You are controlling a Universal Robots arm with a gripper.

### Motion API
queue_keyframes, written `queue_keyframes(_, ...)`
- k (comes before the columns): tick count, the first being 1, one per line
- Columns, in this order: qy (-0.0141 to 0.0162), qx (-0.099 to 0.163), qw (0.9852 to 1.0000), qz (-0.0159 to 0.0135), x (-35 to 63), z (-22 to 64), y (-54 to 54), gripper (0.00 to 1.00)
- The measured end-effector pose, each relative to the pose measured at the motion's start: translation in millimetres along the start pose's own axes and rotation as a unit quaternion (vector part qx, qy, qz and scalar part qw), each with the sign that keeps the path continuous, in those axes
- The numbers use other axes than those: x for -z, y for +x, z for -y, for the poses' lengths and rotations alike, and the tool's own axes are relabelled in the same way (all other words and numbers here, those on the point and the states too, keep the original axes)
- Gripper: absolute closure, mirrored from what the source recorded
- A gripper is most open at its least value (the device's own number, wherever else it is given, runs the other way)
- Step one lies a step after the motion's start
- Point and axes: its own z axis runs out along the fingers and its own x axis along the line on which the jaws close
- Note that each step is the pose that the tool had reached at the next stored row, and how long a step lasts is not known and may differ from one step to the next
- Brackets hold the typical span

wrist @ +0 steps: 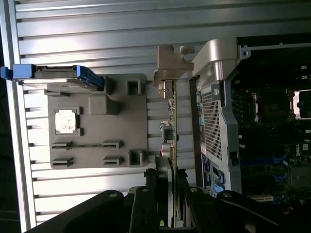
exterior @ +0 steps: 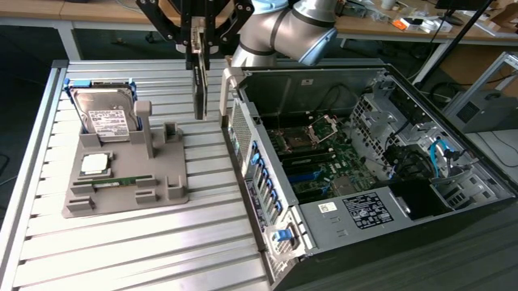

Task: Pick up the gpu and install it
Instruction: 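Pick up the gpu and move the gpu toward the slot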

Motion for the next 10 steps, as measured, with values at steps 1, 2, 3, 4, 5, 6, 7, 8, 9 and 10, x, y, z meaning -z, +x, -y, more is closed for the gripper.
queue_keyframes(1, 0.0000, 0.000, 1.0000, 0.0000, 0.0, 0.0, -0.7, 0.73)
queue_keyframes(2, 0.0000, 0.000, 1.0000, 0.0000, 0.0, 0.0, -1.3, 0.73)
queue_keyframes(3, 0.0000, 0.000, 1.0000, 0.0000, -0.1, 0.0, -1.7, 0.73)
queue_keyframes(4, 0.0000, 0.000, 1.0000, 0.0000, 0.0, 0.0, -2.2, 0.73)
queue_keyframes(5, 0.0000, 0.000, 1.0000, 0.0000, -0.1, 0.0, -2.9, 0.73)
queue_keyframes(6, 0.0000, 0.000, 1.0000, 0.0000, -0.1, 0.0, -3.6, 0.73)
queue_keyframes(7, 0.0000, 0.000, 1.0000, 0.0000, -0.1, 0.1, -4.2, 0.73)
queue_keyframes(8, 0.0000, 0.000, 1.0000, 0.0000, -0.1, 0.1, -4.9, 0.73)
queue_keyframes(9, 0.0000, 0.000, 1.0000, 0.0000, -0.2, 0.1, -5.5, 0.73)
queue_keyframes(10, 0.0000, 0.000, 1.0000, 0.0000, -0.2, 0.1, -6.1, 0.73)
